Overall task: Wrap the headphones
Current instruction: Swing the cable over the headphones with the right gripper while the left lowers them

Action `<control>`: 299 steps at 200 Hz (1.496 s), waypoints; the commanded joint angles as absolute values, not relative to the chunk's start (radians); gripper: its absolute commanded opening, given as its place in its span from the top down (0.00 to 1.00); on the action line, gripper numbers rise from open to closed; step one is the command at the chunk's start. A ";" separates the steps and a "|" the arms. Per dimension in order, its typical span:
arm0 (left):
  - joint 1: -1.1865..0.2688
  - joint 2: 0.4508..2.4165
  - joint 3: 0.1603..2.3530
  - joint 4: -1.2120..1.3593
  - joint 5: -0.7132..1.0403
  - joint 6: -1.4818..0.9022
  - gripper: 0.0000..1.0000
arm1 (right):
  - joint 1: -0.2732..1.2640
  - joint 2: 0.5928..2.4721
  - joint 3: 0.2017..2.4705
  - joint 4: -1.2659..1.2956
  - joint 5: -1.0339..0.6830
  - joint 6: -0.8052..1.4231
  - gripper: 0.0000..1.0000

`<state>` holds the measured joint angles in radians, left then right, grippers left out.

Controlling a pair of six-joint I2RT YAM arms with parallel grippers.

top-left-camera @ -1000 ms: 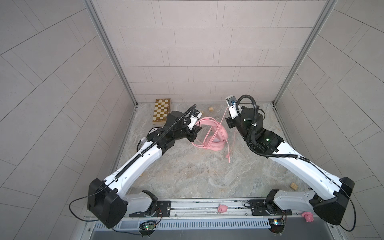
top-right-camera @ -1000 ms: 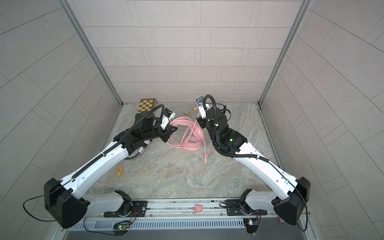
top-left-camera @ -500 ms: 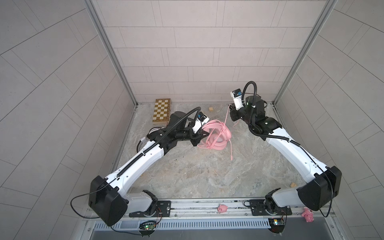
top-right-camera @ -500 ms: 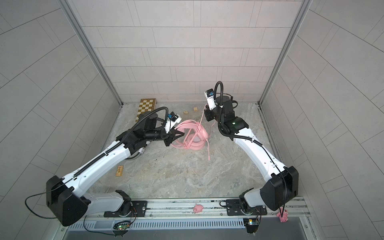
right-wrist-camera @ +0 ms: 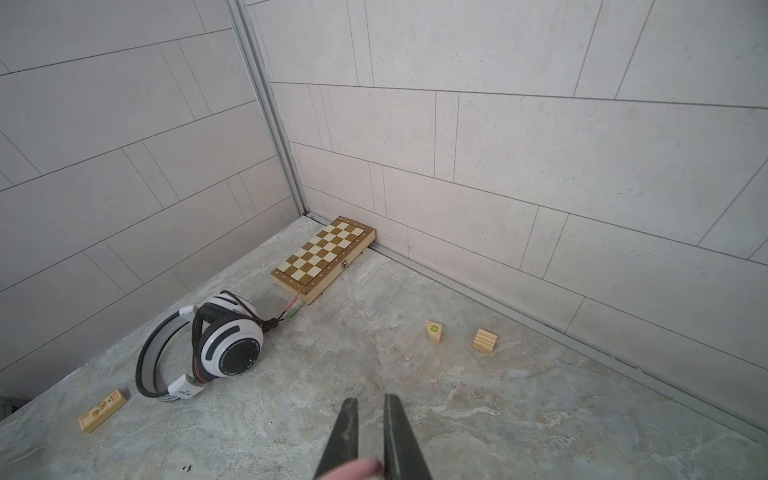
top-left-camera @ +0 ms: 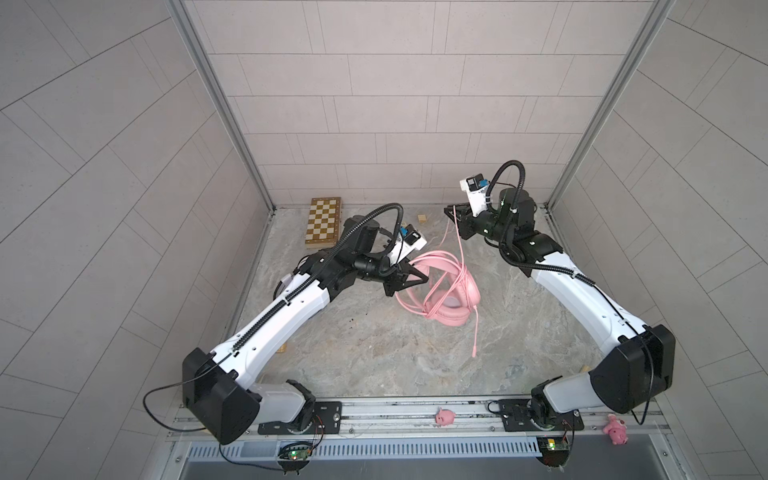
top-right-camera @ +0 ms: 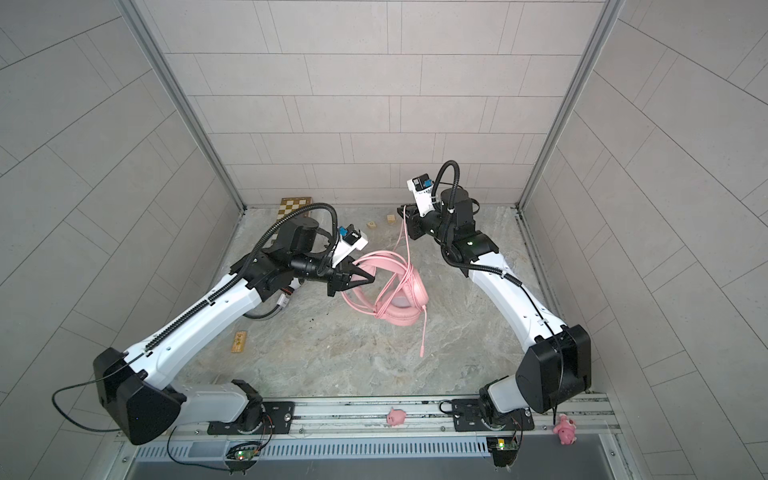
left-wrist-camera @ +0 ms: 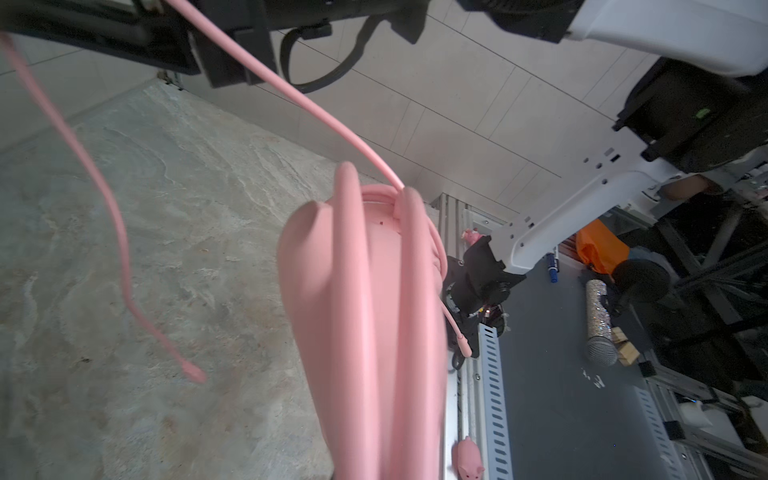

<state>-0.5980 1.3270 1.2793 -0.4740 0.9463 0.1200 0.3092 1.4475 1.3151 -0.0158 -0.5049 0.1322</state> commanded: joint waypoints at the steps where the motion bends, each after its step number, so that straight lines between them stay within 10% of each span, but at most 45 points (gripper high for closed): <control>1: -0.615 1.274 1.348 -0.459 1.147 0.086 1.00 | 0.299 1.489 1.287 0.118 -0.585 0.200 0.86; 105: -0.616 1.274 1.314 0.070 1.245 -0.369 1.00 | 0.296 1.644 1.152 0.510 -0.753 0.478 0.86; 299: -0.614 1.307 1.368 0.075 1.110 -0.426 1.00 | 0.310 1.689 1.109 0.611 -0.767 0.517 0.53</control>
